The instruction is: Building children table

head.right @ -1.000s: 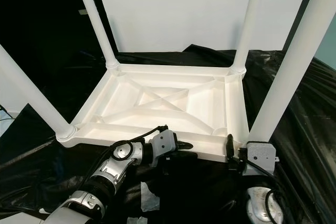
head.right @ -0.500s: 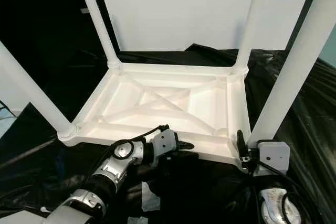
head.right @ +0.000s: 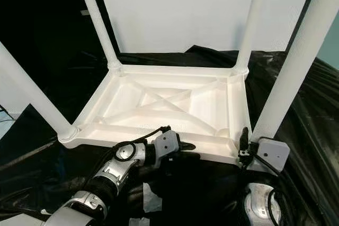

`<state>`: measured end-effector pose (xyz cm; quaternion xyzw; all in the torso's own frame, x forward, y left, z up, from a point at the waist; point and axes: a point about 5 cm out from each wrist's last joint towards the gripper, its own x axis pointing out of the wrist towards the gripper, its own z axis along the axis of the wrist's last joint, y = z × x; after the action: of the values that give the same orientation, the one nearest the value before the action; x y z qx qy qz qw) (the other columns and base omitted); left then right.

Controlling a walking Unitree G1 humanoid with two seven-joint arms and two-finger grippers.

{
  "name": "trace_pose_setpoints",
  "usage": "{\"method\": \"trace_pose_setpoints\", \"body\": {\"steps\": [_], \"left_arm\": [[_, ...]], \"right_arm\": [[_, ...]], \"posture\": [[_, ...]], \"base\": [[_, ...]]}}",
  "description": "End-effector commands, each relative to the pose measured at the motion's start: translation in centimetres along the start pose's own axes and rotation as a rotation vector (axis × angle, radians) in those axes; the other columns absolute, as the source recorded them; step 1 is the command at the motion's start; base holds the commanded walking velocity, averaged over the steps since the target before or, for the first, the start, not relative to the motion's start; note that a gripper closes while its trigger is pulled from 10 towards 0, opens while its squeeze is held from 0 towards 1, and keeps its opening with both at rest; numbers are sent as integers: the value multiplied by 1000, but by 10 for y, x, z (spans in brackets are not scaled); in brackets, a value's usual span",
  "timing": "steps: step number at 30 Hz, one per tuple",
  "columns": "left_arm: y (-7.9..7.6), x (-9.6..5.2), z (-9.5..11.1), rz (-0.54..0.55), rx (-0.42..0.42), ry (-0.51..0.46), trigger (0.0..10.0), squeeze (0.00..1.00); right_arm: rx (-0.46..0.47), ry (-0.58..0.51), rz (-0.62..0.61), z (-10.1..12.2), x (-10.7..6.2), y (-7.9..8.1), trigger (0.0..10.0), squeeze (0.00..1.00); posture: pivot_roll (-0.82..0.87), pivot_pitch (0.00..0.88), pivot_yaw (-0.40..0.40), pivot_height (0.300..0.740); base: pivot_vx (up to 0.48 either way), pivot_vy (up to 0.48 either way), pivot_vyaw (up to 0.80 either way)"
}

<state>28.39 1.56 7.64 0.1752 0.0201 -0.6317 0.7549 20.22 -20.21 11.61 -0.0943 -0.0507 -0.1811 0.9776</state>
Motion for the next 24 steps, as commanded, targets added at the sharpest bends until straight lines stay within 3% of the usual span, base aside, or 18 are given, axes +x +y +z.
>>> {"method": "trace_pose_setpoints", "body": {"steps": [1, 2, 3, 4, 6, 7, 12, 13, 14, 15, 21, 24], "left_arm": [[-14, 0, -27, 80, -88, 109, 10000, 0], [-13, -1, -27, 82, -87, 110, 10000, 0], [-12, -2, -28, 84, -85, 112, 10000, 0], [-12, -3, -28, 86, -85, 114, 10000, 0], [-12, -3, -29, 87, -85, 115, 10000, 0], [-12, -4, -29, 87, -85, 116, 10000, 0], [-14, -3, -30, 84, -86, 116, 10000, 0], [-14, -3, -30, 84, -86, 116, 10000, 0], [-15, -3, -30, 85, -86, 115, 10000, 0], [-15, -2, -30, 85, -86, 115, 10000, 0], [-16, -1, -29, 81, -86, 113, 10000, 0], [-15, -1, -29, 81, -86, 113, 10000, 0]], "right_arm": [[-52, 97, 15, -18, -4, 3, 0, 0], [-49, 94, 21, -18, -3, 4, 0, 0], [-48, 98, 29, -18, -2, 4, 2588, 0], [-48, 101, 35, -18, -1, 4, 10000, 0], [-49, 103, 38, -18, 1, 3, 10000, 0], [-44, 100, 48, -18, 2, 3, 10000, 1000], [-47, 70, 74, -13, 4, 0, 10000, 1000], [-55, 50, 95, -10, 4, -1, 10000, 365], [-62, 39, 108, -8, 5, -1, 10000, 365], [-73, 21, 127, -6, 5, -3, 10000, 0], [-91, -10, 193, -1, 6, -9, 10000, 0], [-70, 33, 358, -1, 5, -13, 10000, 0]], "posture": [[-144, 0, 65, 740], [-143, 0, 65, 740], [-143, 0, 65, 740], [-138, 0, 63, 740], [-137, 0, 63, 740], [-138, 0, 62, 740], [-140, 0, 62, 740], [-142, 0, 62, 740], [-142, 0, 62, 740], [-143, 0, 63, 740], [-150, 0, 68, 740], [-154, 0, 71, 740]], "base": [[0, 0, 0], [0, 0, 0], [0, 0, 0], [0, 0, 0], [0, 0, 0], [0, 0, 0], [0, 0, 0], [0, 0, 0], [0, 0, 0], [0, 0, 0], [0, 0, 0], [0, 0, 0]]}}
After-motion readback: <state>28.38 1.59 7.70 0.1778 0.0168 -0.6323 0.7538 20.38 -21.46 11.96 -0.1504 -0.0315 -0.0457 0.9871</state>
